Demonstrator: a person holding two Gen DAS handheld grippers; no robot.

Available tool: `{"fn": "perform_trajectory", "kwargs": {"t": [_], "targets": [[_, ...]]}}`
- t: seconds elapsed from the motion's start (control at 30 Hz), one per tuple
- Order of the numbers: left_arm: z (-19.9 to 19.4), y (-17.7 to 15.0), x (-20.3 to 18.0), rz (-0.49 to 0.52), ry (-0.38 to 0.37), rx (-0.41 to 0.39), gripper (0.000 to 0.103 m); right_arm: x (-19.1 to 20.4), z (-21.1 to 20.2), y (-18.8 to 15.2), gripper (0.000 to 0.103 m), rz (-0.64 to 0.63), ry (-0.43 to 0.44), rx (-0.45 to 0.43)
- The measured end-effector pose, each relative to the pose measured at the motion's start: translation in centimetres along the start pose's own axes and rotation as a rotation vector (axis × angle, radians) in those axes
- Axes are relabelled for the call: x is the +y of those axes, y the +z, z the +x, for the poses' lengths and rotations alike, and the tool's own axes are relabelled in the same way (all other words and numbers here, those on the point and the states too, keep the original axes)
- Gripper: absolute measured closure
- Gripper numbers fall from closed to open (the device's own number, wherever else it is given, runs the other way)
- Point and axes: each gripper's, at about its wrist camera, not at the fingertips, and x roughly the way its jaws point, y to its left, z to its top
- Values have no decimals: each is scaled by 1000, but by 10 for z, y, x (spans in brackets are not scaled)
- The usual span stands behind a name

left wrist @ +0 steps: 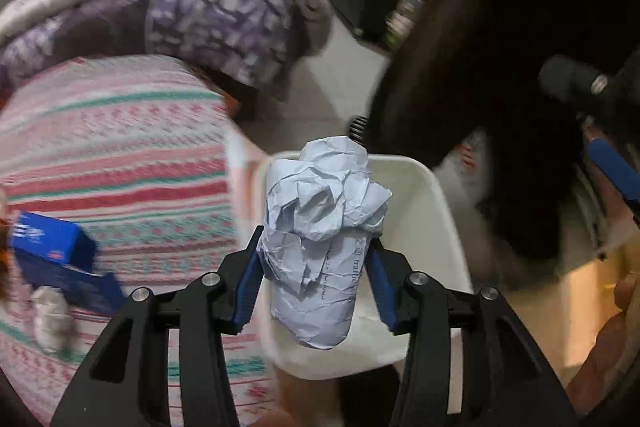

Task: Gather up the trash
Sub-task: 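Drop the foam strip into the bin with the right tool while the left tool drops the paper, then grasp the white tissue bundle on the table with the left tool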

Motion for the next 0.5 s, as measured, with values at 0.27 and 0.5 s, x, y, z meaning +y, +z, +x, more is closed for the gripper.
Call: {"fn": "perform_trajectory", "kwargs": {"t": [0.27, 0.5], "targets": [[-11, 3, 11, -68, -21, -29, 35, -17, -1, 6, 7, 59, -83, -44], [-59, 8, 13, 9, 264, -218, 22, -4, 2, -2, 7, 32, -115, -24]]}}
